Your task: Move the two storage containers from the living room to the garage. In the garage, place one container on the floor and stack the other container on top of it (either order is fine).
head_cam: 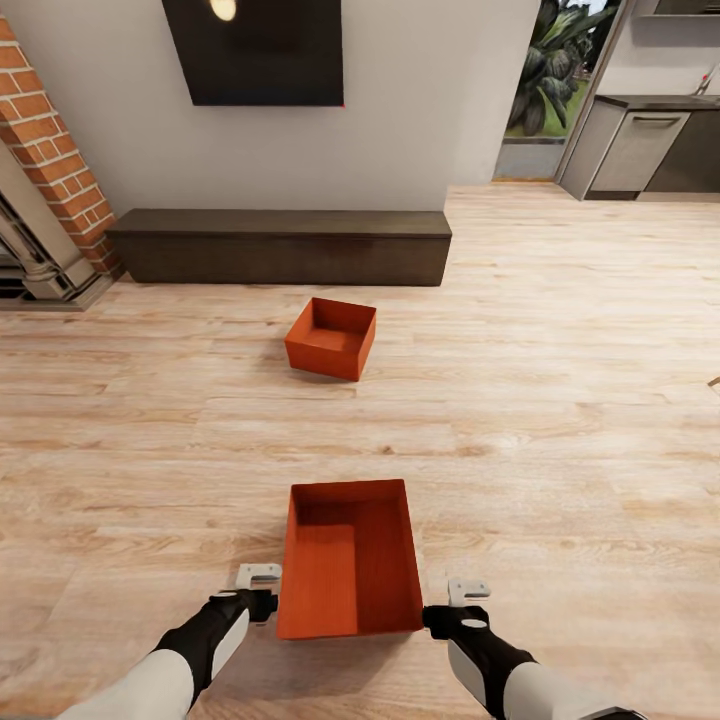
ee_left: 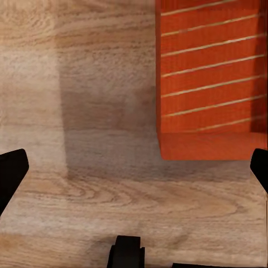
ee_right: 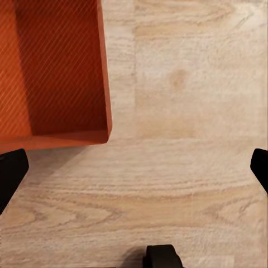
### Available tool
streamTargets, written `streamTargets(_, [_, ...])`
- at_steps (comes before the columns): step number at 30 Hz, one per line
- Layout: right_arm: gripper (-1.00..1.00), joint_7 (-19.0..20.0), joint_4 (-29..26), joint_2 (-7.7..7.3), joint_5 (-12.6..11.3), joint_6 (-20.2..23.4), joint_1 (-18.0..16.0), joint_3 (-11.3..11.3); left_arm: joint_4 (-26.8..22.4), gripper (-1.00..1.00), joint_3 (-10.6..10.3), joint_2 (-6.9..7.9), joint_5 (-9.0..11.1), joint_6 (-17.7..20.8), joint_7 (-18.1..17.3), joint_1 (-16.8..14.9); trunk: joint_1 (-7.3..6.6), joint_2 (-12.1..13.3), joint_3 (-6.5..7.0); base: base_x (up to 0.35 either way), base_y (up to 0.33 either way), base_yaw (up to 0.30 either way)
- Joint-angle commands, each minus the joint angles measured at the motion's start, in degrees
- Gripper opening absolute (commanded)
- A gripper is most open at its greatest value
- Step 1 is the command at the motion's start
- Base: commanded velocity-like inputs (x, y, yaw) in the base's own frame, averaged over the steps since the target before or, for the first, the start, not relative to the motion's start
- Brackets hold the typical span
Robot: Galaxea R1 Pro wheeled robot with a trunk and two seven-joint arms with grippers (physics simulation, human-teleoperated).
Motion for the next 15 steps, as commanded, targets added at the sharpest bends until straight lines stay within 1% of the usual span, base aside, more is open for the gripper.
streamTargets(1, [1.00,-0.26,-1.51,0.03,-0.54,-0.13,-0.02,0.49,-1.98,1.00,-0.05,-0.11,0.12,0.43,0.24,0.01,0.00,-0.02,-0.04,0.000,0.000,0.000])
streamTargets(2, [1.00,-0.27,-3.15,0.04,-0.52,-0.12,-0.02,0.50,-3.70,1.00,-0.04,-0.17,0.12,0.61,0.26,0.01,0.00,-0.02,-0.04,0.000,0.000,0.000])
streamTargets(6, [1.00,-0.35,-7.09,0.06,-0.55,-0.03,-0.02,0.47,-6.70,1.00,-0.04,-0.26,0.23,0.74,0.23,0.01,0.00,-0.02,-0.04,0.000,0.000,0.000])
streamTargets(11, [1.00,-0.38,-8.57,0.36,-0.61,-0.14,-0.53,0.44,-7.96,1.00,-0.03,-0.20,0.17,0.51,0.27,0.01,0.00,-0.02,-0.04,0.000,0.000,0.000])
streamTargets(15, [1.00,-0.36,-8.82,0.70,-0.47,-0.95,-0.82,0.43,-7.34,1.00,-0.03,-0.06,0.21,0.47,0.21,0.01,0.00,-0.02,-0.04,0.000,0.000,0.000])
